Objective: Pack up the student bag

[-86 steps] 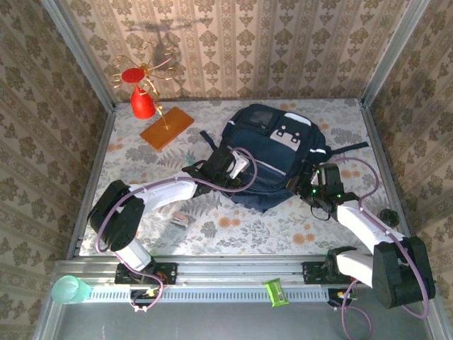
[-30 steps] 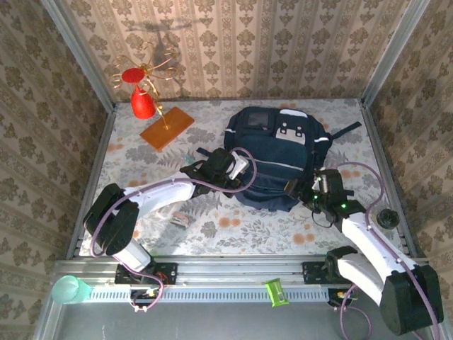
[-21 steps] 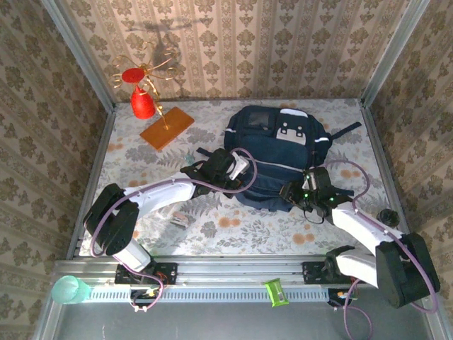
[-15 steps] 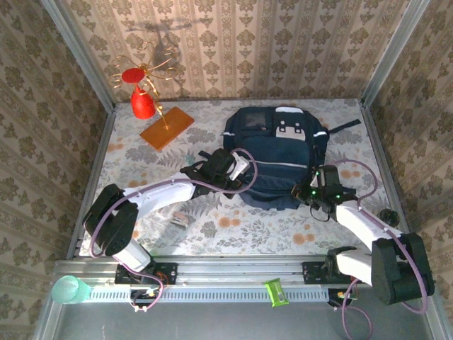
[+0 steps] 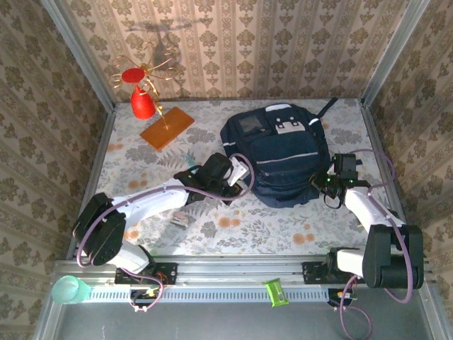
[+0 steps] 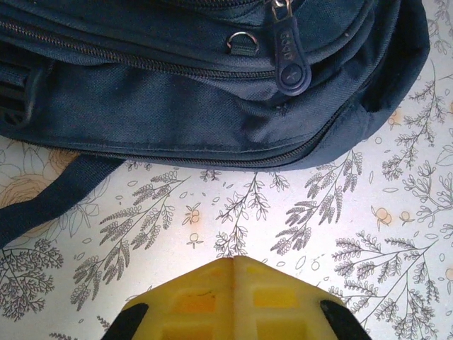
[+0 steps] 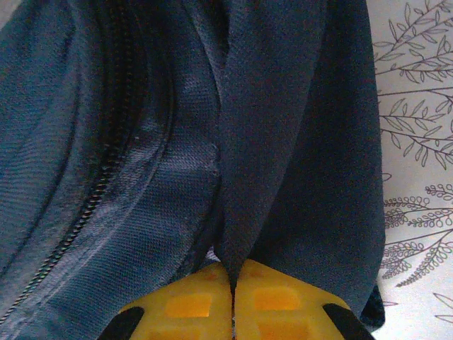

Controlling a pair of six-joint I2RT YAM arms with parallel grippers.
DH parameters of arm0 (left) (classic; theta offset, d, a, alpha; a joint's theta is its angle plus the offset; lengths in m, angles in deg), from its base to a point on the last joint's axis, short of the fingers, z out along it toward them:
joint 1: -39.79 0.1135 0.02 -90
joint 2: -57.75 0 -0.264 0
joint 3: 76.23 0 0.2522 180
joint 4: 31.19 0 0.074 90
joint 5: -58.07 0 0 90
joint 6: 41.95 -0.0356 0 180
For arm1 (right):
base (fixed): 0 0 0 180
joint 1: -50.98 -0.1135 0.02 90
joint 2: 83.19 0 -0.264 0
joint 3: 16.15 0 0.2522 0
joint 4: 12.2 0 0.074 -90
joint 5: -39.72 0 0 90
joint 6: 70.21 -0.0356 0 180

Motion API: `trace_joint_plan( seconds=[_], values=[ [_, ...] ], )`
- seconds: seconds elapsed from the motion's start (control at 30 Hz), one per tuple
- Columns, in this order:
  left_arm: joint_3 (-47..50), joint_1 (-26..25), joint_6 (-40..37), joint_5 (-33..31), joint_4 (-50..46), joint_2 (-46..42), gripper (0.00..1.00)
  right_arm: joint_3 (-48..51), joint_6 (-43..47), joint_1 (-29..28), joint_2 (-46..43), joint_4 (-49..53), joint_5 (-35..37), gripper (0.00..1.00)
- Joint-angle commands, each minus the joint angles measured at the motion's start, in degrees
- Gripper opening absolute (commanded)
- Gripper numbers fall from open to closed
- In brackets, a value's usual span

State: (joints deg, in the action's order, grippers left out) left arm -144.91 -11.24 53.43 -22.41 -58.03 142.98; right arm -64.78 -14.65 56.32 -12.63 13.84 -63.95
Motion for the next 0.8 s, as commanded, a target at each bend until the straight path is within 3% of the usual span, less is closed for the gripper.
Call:
trace_joint_plan(
  seconds=[0.0,0.13,0.23,0.37,0.47,0.7,0.77],
  values=[
    [-1.7,-0.77,1.49,1.72,3.16,1.62,0.25,-1.07,1.54,-0.6,-1.15,0.32,1.33,0.1],
    [-6.08,-3.49,1.94,0.61,3.18,6.02,0.49,0.45,1.78,-0.58,-1.71,0.15,1.48,0.1],
    [-10.7,-4.71,0.35,-3.08,-0.3,9.99,0.57,0.69,1.59,-0.6,-1.27,-0.36,0.7,0.1],
    [-15.03,-4.8,-0.53,-6.1,-3.02,13.81,0.59,0.18,1.56,-0.62,-0.76,-0.5,-0.2,0.11],
    [-17.58,-4.72,-1.01,-6.87,-4.11,15.91,0.51,0.16,1.56,-0.6,-0.78,-0.56,-0.23,0.11],
    [-20.97,-3.89,-2.52,-4.27,-5.85,18.39,0.12,0.34,2.17,-0.51,-0.78,-0.32,0.75,0.11],
    [-20.77,-3.43,-2.7,-2.84,-5.26,18.1,0.0,0.05,2.09,-0.51,-1.18,0.38,0.69,0.18]
  ],
)
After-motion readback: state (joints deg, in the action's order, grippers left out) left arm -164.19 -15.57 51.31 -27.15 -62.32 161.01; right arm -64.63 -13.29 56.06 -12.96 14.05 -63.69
